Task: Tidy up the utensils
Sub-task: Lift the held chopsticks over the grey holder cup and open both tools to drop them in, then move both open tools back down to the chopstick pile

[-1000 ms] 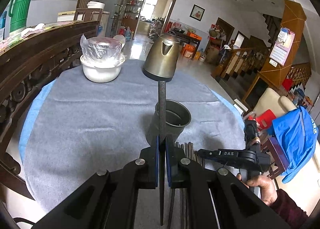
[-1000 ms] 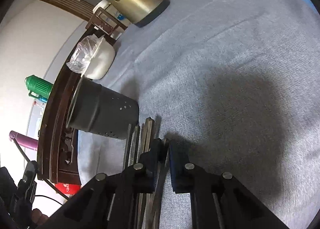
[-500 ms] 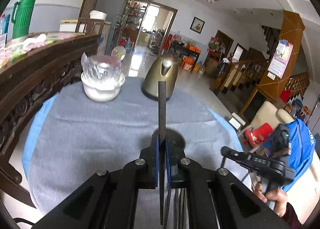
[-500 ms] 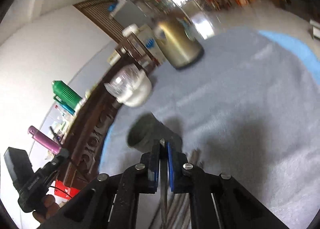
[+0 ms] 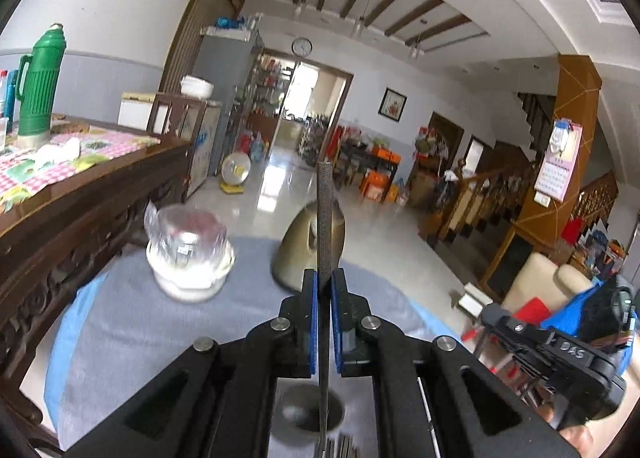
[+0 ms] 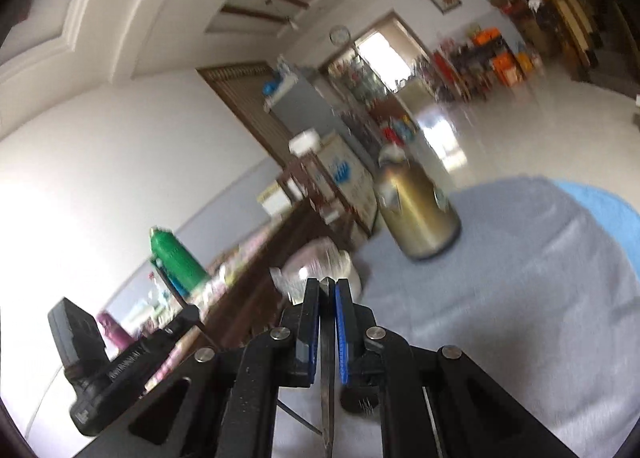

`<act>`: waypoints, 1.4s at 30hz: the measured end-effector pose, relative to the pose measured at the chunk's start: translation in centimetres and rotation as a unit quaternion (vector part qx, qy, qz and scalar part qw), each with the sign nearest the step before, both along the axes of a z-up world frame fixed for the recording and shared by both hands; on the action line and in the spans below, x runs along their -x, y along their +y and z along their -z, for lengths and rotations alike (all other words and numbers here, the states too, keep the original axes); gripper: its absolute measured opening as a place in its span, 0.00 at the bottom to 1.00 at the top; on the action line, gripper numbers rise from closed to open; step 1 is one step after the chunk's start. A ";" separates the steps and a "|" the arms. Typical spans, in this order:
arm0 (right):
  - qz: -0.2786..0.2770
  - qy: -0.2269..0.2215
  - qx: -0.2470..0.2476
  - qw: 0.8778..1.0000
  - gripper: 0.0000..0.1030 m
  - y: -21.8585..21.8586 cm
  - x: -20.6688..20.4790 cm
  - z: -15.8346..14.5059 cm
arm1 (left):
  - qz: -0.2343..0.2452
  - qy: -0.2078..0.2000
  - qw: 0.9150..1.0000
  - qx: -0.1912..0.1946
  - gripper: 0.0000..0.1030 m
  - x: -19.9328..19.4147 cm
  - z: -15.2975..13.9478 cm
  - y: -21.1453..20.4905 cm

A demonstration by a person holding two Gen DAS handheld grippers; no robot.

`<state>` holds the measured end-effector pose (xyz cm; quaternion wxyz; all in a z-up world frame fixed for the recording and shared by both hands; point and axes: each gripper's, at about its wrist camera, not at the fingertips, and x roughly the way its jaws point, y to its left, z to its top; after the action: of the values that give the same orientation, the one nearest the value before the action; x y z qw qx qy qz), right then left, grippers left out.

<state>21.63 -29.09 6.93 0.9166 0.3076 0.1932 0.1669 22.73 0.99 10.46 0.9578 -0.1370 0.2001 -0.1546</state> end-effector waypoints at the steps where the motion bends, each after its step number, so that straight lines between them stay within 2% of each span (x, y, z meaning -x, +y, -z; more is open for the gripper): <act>1: 0.012 -0.014 0.005 1.000 0.08 0.1 -0.3 -0.7 | -0.003 -0.003 1.000 0.000 0.07 -0.7 -0.1 -0.4; 5: 0.045 -0.050 0.026 0.997 0.08 0.9 -1.6 -1.8 | -0.024 -0.012 0.999 -0.017 0.07 -2.4 0.7 -1.4; 10: 0.089 -0.089 0.064 0.990 0.08 2.1 -3.0 -1.2 | -0.046 0.010 0.999 -0.025 0.07 -4.6 4.0 -1.5; 14: 0.067 -0.062 0.079 0.993 0.08 3.7 -5.0 1.0 | -0.048 0.044 0.997 -0.040 0.07 -5.6 7.0 -1.7; 17: 0.050 -0.041 0.097 0.993 0.08 4.9 -5.6 2.6 | -0.041 0.064 0.996 -0.051 0.07 -5.8 8.3 -1.8; 21: 0.025 -0.014 0.090 0.996 0.10 4.9 -5.4 4.4 | -0.030 0.091 0.994 -0.058 0.07 -5.2 9.6 -2.0; 22: 0.017 -0.007 0.088 0.996 0.11 4.8 -5.4 4.6 | -0.027 0.094 0.993 -0.059 0.08 -4.8 9.7 -1.8; 24: 0.007 0.005 0.082 0.997 0.11 4.5 -5.0 4.8 | -0.021 0.103 0.992 -0.064 0.17 -4.3 10.1 -1.6; 26: 0.005 0.011 0.072 0.997 0.19 3.9 -4.1 4.8 | -0.019 0.104 0.992 -0.064 0.39 -3.1 10.1 -1.2; 27: 0.005 0.013 0.064 0.998 0.22 3.3 -3.5 4.8 | -0.023 0.102 0.992 -0.067 0.44 -2.1 10.1 -0.7; 28: 0.006 0.013 0.056 0.998 0.33 2.8 -2.8 4.7 | -0.024 0.100 0.992 -0.070 0.50 -1.6 10.1 -0.5; 29: 0.008 0.011 0.048 0.999 0.51 2.4 -2.2 4.8 | -0.027 0.098 0.992 -0.075 0.52 -0.8 10.2 -0.2; 31: 0.017 -0.004 0.026 1.000 0.72 1.3 -0.5 5.0 | -0.034 0.105 0.989 -0.095 0.57 0.8 10.6 0.2; 35: 0.019 -0.020 0.024 0.999 0.71 0.3 2.8 5.2 | -0.045 0.135 0.981 -0.132 0.59 3.1 12.0 0.4; 39: 0.014 -0.005 0.010 1.000 0.70 -0.5 4.9 5.8 | -0.061 0.159 0.966 -0.196 0.59 5.2 13.5 -0.3; 42: 0.014 0.010 0.012 1.000 0.70 -1.3 6.3 6.4 | -0.056 0.164 0.961 -0.216 0.59 6.5 14.3 -0.5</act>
<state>15.33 -30.39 0.57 0.9205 0.3012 0.1998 0.1485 16.21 0.45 -3.80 0.9259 0.0383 0.3747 -0.0294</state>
